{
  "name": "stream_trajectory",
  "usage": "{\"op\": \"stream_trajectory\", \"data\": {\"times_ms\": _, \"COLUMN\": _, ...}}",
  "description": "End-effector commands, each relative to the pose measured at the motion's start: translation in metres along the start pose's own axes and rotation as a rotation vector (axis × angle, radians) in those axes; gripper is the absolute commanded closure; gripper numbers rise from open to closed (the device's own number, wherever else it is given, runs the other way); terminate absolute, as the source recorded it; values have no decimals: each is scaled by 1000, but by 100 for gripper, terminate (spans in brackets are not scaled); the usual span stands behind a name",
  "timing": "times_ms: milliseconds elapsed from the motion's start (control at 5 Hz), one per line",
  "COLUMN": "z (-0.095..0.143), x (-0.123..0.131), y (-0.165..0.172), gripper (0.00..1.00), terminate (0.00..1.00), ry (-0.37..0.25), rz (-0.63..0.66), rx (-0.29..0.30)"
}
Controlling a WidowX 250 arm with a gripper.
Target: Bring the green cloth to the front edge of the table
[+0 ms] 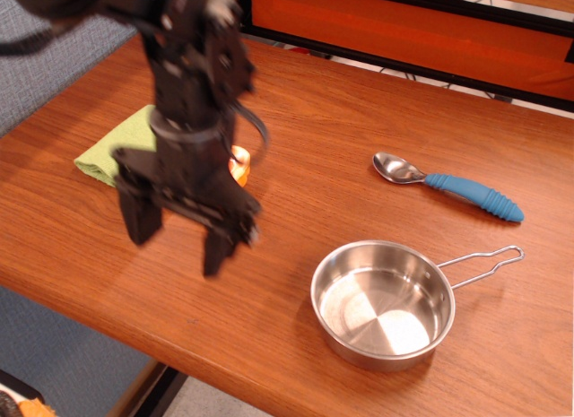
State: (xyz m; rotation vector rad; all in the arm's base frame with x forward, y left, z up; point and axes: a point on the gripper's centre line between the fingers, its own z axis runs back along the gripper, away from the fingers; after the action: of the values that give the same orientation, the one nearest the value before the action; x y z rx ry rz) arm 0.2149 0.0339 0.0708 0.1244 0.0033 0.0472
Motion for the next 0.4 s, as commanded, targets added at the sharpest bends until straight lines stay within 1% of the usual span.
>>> {"op": "stream_trajectory", "data": {"times_ms": 0, "z": 3, "x": 38, "y": 64, "gripper": 0, "terminate": 0, "ry": -36, "rz": 25, "rx": 14}}
{"op": "stream_trajectory", "data": {"times_ms": 200, "z": -6, "x": 55, "y": 95, "gripper": 0, "terminate": 0, "ry": -63, "rz": 38, "rx": 14}}
